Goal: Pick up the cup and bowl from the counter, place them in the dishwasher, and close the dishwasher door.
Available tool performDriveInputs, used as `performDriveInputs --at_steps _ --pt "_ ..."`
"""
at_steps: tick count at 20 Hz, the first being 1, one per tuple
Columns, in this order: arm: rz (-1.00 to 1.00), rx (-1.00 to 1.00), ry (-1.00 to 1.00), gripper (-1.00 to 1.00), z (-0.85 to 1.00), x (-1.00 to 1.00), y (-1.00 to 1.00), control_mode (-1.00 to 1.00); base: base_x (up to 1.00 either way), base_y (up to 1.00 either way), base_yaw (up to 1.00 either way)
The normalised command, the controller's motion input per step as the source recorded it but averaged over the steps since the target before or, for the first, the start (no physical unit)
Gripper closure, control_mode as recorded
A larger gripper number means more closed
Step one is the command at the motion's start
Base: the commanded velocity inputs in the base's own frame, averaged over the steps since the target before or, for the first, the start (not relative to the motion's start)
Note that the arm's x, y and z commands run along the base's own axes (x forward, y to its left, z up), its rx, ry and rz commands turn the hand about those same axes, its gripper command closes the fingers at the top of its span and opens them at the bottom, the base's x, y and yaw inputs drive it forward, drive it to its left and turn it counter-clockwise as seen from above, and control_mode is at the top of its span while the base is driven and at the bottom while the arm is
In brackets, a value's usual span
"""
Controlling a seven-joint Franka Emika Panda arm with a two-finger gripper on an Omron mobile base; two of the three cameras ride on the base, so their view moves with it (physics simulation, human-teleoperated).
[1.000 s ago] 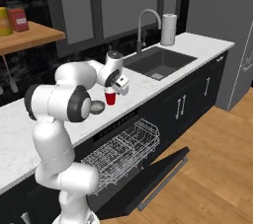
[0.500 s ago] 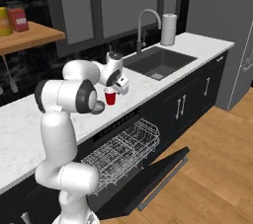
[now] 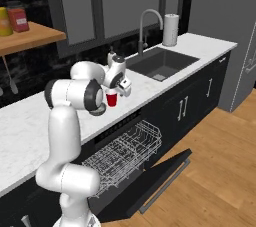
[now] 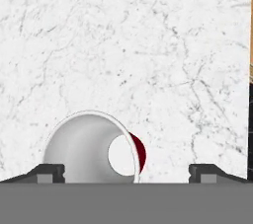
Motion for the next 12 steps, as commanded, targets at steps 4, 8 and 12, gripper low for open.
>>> performDriveInputs --at_steps 4,8,12 --pt "0.0 0.0 0.0 -1.0 -0.37 0.04 0.0 -1.0 0.0 0.0 0.0" --pt "0.0 0.0 0.0 -1.0 -0.38 0.16 0.0 -1.0 0.0 0.0 0.0" --pt "0.0 0.0 0.0 1.0 -0.42 0.09 0.0 -1.0 0.0 0.0 0.0"
